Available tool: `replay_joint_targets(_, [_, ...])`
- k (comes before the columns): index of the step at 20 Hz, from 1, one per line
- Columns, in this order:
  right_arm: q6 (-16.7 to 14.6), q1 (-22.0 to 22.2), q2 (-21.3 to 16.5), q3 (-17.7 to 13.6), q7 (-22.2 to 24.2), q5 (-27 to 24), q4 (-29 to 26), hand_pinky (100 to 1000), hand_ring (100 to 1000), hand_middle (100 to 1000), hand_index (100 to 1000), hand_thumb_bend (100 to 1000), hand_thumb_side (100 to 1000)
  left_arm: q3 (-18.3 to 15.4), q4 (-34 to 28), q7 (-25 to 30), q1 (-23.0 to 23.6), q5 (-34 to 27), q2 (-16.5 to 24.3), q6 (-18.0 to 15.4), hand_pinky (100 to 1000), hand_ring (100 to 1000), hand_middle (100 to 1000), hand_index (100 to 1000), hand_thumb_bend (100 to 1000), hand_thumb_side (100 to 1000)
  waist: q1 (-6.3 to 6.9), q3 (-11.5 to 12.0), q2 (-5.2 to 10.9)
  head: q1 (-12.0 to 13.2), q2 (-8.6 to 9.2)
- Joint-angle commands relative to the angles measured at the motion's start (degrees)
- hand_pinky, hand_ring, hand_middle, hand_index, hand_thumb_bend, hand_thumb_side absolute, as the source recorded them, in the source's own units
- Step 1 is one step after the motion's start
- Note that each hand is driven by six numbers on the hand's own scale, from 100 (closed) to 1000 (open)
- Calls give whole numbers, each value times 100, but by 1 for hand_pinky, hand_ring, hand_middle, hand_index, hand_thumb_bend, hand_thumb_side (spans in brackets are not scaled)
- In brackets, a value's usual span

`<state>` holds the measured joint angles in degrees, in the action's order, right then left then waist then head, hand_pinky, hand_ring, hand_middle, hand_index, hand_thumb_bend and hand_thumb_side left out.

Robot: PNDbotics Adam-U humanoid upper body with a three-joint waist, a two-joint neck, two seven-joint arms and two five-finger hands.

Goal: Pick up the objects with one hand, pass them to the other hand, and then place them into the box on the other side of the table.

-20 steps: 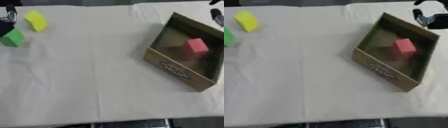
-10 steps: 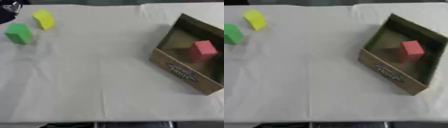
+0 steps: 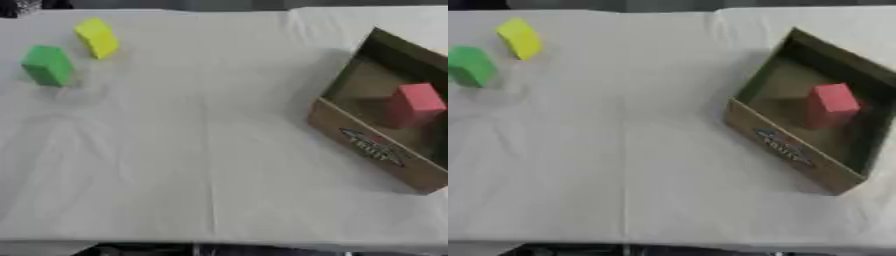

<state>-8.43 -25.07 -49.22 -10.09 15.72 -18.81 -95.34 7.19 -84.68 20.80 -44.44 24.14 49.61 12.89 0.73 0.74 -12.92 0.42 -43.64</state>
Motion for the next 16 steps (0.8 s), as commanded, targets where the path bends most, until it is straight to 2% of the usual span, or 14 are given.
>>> replay_joint_targets(1, [51, -13, -155, -135, 36, -26, -82, 1000, 734, 750, 860, 100, 626, 34, 234, 642, -248, 143, 357, -148, 878, 854, 772, 880, 562, 431, 71, -10, -26, 51, 90])
replay_joint_targets(2, [66, 1, -144, -135, 56, 7, -87, 1000, 733, 749, 859, 100, 632, 60, 325, 843, -308, 212, 372, -163, 892, 870, 796, 883, 573, 435, 75, -17, -35, 66, 89])
replay_joint_targets(8, [84, 55, -113, -91, 123, 148, -129, 1000, 732, 748, 856, 100, 647, 172, 1026, 1800, -714, 802, 380, -147, 921, 892, 789, 874, 616, 440, 104, -62, -44, 253, 67])
replay_joint_targets(13, [108, 82, -93, -43, 154, 220, -131, 1000, 728, 744, 854, 100, 661, 91, 1825, 2087, -1088, 1687, 138, -207, 910, 886, 794, 857, 642, 349, 117, -94, -58, 342, 93])
replay_joint_targets(16, [120, 90, -72, -40, 148, 268, -129, 1000, 725, 741, 851, 100, 667, 24, 2249, 2182, -1251, 2007, -1, -297, 904, 881, 794, 856, 652, 299, 121, -114, -95, 398, 132])
